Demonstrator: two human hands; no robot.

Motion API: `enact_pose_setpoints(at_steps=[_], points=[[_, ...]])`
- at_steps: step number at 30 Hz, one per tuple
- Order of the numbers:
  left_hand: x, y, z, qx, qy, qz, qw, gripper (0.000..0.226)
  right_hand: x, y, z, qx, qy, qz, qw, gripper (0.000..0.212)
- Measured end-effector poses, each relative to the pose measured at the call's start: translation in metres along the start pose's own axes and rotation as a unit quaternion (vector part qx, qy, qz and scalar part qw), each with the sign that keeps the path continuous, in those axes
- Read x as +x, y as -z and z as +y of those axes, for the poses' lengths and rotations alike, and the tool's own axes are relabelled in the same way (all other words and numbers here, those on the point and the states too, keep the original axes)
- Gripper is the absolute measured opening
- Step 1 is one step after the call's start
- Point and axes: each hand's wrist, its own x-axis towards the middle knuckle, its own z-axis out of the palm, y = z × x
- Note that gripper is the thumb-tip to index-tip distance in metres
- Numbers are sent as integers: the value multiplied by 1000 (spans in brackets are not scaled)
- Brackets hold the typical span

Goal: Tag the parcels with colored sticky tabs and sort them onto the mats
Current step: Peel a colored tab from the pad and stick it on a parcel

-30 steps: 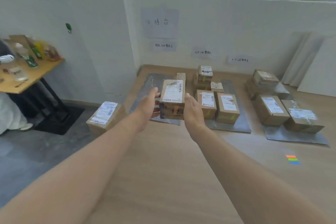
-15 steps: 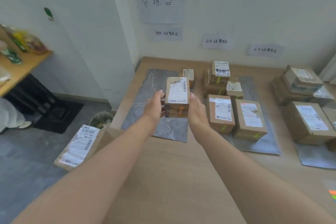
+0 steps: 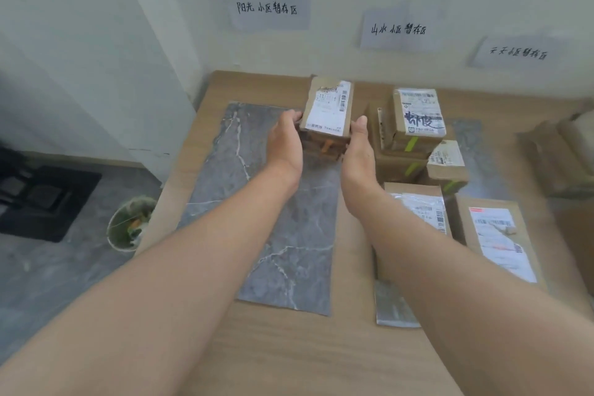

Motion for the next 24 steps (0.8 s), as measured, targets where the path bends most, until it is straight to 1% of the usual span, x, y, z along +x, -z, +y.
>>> enact_pose_setpoints(at_steps=[3, 5, 9, 11, 13, 15, 16, 18, 21, 24], points=[[44, -14, -16, -5, 11, -4, 1000, 33, 46, -10, 9, 1, 8, 12, 1000, 64], [68, -19, -26, -2, 23, -3, 1000, 35, 70, -15, 16, -15, 15, 16, 1000, 66], [97, -25, -50, 34, -14, -8, 999, 41, 105, -18, 39, -13, 38, 45, 998, 79], [99, -24, -57, 53, -29, -7, 998, 43, 105, -19, 46, -15, 46, 58, 997, 71], [96, -22, -59, 55, -35, -1, 998, 45, 97, -18, 48, -4, 54, 57, 997, 63], [90, -17, -55, 61, -24, 13, 998, 48, 87, -14, 42, 13, 43, 65, 997, 69], [85, -14, -51, 66, -18, 17, 998, 49, 81, -10, 36, 18, 36, 69, 997, 68], [70, -6, -39, 75, -11, 16, 997, 53, 65, 0, 21, 16, 20, 73, 997, 58], [35, 3, -16, 84, -5, 12, 996, 55, 27, 13, -1, 24, -1, 54, 998, 56], [-11, 12, 7, 94, -15, 8, 995, 54, -23, 22, -27, 24, -1, 53, 998, 55]])
